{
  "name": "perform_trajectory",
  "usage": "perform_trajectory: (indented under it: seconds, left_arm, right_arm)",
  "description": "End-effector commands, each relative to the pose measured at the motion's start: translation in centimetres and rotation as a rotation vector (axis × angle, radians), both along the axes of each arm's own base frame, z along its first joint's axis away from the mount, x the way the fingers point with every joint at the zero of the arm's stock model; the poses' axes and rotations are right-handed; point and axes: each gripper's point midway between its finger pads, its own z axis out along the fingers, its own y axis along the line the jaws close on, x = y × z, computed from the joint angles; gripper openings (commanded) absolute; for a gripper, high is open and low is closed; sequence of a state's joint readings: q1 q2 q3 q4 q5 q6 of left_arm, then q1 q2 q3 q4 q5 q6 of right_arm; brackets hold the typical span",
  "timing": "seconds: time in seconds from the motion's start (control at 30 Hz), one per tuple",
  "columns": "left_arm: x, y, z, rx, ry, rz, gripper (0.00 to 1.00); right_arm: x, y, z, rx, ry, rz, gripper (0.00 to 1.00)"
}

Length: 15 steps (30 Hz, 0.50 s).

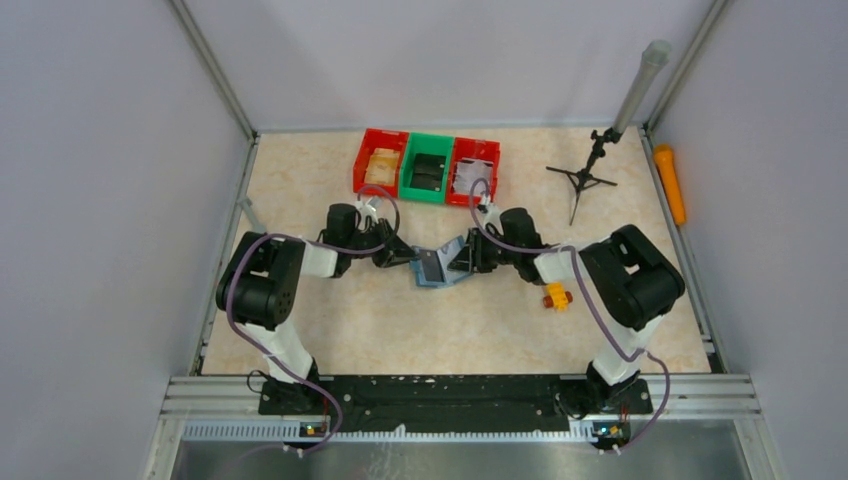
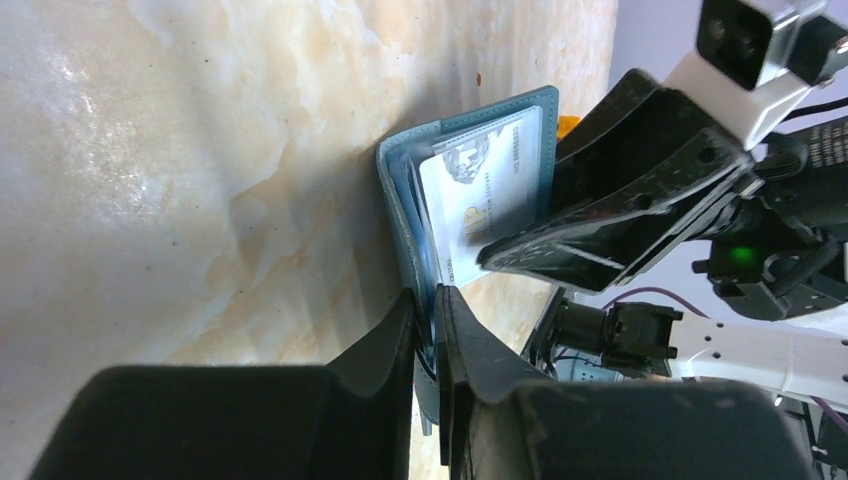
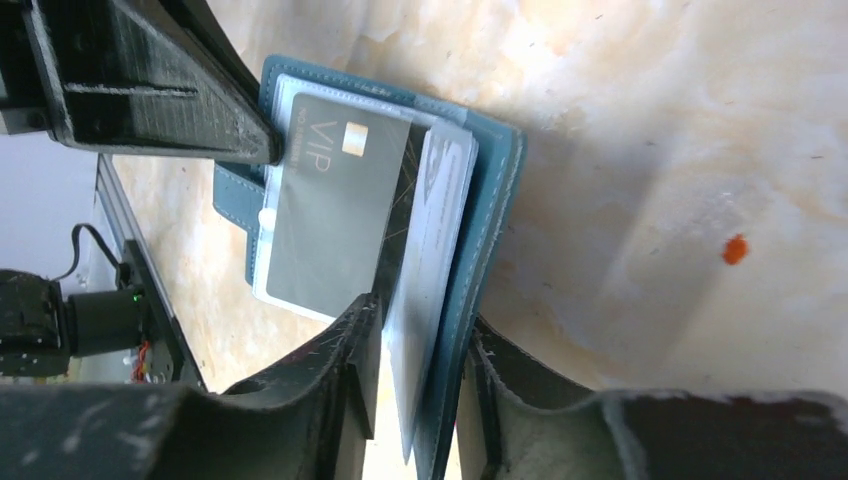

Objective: Take the credit cards out of the card holder
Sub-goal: Remove the credit card from the card holder.

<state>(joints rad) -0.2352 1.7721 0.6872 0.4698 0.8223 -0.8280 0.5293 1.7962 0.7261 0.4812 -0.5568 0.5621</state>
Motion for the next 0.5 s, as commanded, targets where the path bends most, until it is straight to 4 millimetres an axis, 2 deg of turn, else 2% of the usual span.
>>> perform_trajectory:
  seconds: [0.0, 0.07, 0.2, 0.27, 0.37, 0.47]
  left_arm:
    - [0.8, -0.2, 0.9, 0.020, -0.064, -0.017, 0.14]
    - [0.8, -0.1, 0.8, 0.036, -0.066, -0.015, 0.13]
    - [0.8, -0.1, 0.3, 0.062, -0.055, -0.023, 0.16]
    - [0.8, -0.3, 0.2, 0.065, -0.048, -0.031, 0.28]
    - [0.6, -0.6, 0.0, 0.064, -0.042, -0.043, 0.45]
    - [0.5, -1.0, 0.0, 0.059, -0.036, -0.058, 0.48]
  right_arm:
    - [2.1, -1.8, 2.3, 0.008, -0.077, -0.094, 0.35]
    - [2.2, -2.6, 2.3, 0.021, -0.071, -0.128, 0.40]
    - [2.4, -2.7, 2.6, 0.041, -0.073, -0.128, 0.40]
    - [2.1, -2.2, 2.3, 0.060, -0.054, -0.101, 0.37]
    - [1.8, -1.6, 2.2, 0.089, -0.032, -0.070, 0.26]
    - [1.7, -1.5, 2.1, 0.094, -0.022, -0.058, 0.20]
